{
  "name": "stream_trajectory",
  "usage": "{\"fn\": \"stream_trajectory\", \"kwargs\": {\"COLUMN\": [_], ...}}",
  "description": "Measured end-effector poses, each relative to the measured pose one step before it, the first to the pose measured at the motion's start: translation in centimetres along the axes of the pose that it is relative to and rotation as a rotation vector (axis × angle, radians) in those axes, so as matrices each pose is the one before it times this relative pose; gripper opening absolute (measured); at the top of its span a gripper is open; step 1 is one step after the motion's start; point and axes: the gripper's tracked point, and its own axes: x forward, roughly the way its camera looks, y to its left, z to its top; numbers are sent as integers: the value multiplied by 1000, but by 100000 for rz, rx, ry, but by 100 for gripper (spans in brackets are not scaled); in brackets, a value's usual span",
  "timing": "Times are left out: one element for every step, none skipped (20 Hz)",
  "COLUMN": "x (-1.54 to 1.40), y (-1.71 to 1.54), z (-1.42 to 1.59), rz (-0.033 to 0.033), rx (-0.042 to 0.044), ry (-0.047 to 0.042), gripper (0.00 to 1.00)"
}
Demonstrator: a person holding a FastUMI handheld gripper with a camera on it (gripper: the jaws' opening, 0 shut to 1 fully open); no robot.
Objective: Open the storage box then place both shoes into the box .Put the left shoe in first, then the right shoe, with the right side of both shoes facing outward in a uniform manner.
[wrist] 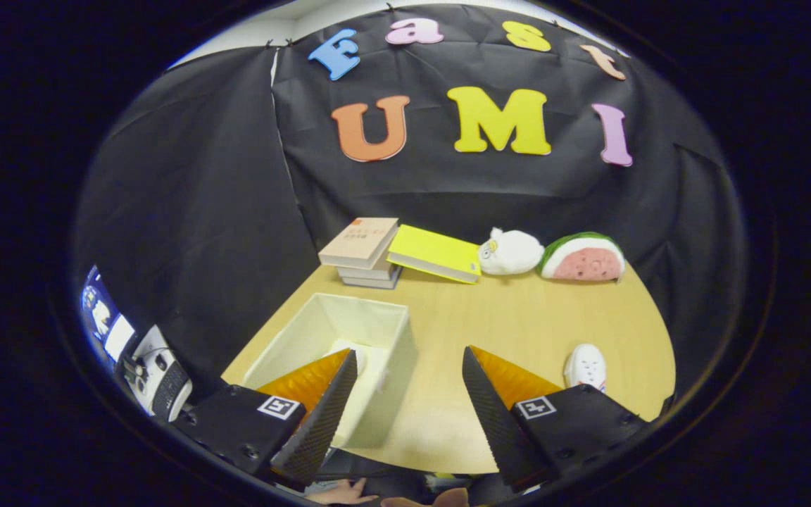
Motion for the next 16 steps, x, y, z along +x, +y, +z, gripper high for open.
{"fn": "stream_trajectory", "kwargs": {"x": [-259, -303, -262, -160, 72, 68, 140, 267, 276, 289, 736, 831, 994, 1090, 1054, 1021], "y": [-2243, -2243, -1912, -2219, -2496, -2320, -1862, -1774, -1800, -1780, -1601, -1298, -1245, -1111, -751, -461], "z": [-116, -146, -115, -356, -428, -525, -723, -737, -810, -863, -936, -1147, -1096, -1074, -1119, -820], "rz": [-2719, -2175, -1823, -2662, -3771, -3560, -2423, -2091, -1607, -979, -738, -219, -213, -621, 200, 804], "rx": [525, 553, 890, -546, -1336, -1292, -1209, -89, 302, 1057, 1534, 273, -262, -447, -401, 509], "ry": [-701, -597, -512, -708, -611, -86, 544, 839, 1341, 1994, 2452, 3588, 3260, 3546, 3826, 3073], "gripper": [96, 96, 96, 96, 96, 96, 96, 96, 96, 96, 96, 96, 96, 97, 97, 97]}}
